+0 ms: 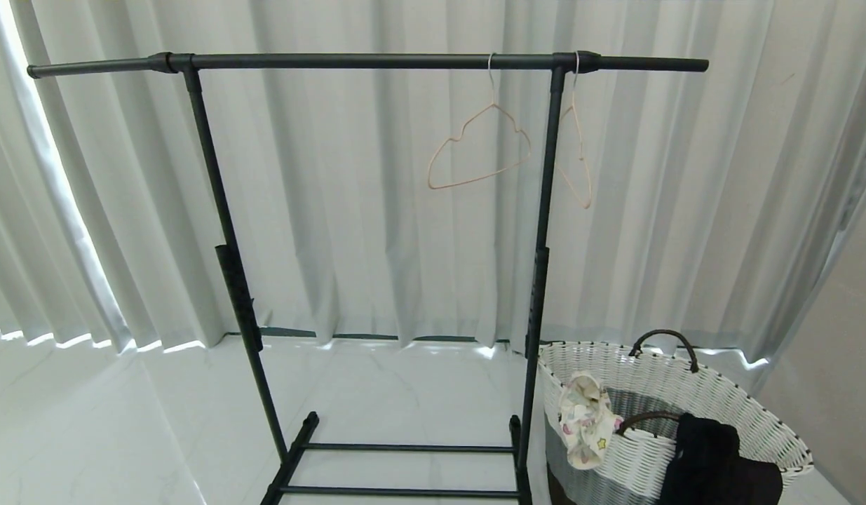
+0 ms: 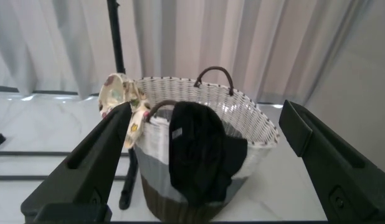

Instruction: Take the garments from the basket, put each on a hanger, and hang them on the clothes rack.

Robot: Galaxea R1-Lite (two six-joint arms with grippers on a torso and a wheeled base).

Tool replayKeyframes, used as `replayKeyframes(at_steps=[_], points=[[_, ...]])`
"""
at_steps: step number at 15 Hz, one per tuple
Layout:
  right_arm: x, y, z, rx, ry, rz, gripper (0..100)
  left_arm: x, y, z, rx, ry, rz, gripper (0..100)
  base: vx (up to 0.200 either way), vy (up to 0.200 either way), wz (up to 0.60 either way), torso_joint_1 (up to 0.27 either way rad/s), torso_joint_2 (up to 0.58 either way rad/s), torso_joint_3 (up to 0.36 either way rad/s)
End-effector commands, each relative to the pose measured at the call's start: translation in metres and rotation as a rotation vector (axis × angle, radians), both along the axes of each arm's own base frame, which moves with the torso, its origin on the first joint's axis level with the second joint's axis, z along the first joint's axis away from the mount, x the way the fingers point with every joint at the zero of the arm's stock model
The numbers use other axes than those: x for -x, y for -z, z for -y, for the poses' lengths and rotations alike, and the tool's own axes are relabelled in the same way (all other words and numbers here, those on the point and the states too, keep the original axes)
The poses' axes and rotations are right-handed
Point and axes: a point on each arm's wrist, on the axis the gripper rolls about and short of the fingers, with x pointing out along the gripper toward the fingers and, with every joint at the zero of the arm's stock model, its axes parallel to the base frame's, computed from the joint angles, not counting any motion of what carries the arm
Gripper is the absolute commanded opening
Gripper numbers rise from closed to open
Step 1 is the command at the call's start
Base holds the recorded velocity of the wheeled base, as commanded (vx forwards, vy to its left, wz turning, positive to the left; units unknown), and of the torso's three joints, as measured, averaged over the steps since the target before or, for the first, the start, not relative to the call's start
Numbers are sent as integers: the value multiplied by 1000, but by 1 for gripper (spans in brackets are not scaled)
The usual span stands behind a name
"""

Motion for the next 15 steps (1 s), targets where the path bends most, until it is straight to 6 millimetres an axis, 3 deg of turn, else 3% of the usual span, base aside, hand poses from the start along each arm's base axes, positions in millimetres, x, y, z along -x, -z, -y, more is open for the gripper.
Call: replayKeyframes(at_steps=[1, 9, 10, 12, 15], points=[[0, 0, 0, 0, -1, 0, 100, 0, 0, 0, 0, -1, -1, 100, 200, 0, 0, 2, 2, 2], [0, -5, -1, 57, -31, 18, 100, 0, 0, 0, -9, 0, 0, 100, 25, 0, 0, 0, 0, 0], [4, -44, -2, 54, -166, 60, 100, 0, 0, 0, -8, 2, 0, 100, 0, 0, 0, 0, 0, 0], [-15, -87, -3, 131, -259, -9, 100, 0, 0, 0, -3, 0, -1, 100, 0, 0, 0, 0, 0, 0], [-95, -97, -11, 416, -361, -422, 100, 0, 0, 0, -4, -1, 0, 100, 0, 0, 0, 0, 0, 0]])
